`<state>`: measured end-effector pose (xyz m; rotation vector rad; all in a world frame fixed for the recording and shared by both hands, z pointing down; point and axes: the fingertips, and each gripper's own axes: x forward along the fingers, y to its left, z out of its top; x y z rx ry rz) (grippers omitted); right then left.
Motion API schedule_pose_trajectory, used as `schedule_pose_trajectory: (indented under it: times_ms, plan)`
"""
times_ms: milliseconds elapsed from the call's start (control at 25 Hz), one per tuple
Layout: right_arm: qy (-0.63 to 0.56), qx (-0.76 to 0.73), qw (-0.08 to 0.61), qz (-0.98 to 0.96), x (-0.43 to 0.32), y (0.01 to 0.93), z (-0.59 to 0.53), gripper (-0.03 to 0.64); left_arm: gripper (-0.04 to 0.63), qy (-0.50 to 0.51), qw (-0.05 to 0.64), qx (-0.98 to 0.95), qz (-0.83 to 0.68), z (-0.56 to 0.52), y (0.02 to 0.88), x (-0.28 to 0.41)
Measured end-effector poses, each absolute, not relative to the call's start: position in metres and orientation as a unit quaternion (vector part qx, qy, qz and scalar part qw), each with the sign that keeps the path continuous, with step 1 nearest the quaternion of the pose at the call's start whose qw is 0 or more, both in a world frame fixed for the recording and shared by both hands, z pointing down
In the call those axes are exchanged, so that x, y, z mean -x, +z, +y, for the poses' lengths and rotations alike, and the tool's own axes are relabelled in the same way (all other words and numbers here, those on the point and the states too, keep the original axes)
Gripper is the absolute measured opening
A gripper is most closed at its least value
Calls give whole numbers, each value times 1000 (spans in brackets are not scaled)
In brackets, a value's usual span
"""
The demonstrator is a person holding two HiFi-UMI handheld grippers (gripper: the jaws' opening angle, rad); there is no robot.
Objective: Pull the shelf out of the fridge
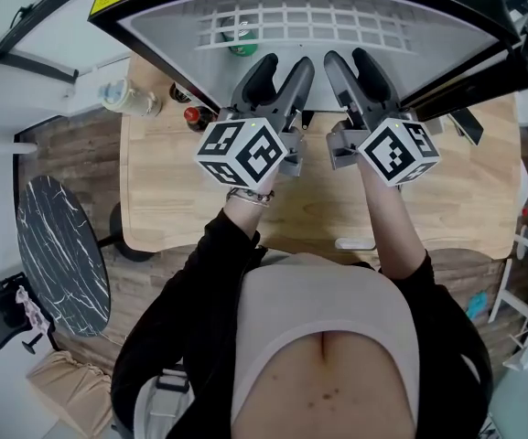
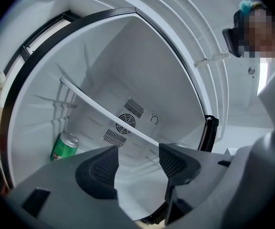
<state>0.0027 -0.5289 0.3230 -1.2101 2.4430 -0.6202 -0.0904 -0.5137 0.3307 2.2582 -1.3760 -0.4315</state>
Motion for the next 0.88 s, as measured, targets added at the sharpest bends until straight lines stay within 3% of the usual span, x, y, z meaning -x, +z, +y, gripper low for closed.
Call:
schedule_pose_trajectory:
  times_ms: [880]
  plan:
    - [-255,430,209,841,7,307,-573,291,272,-203,235,-807,-502,-560,302,102]
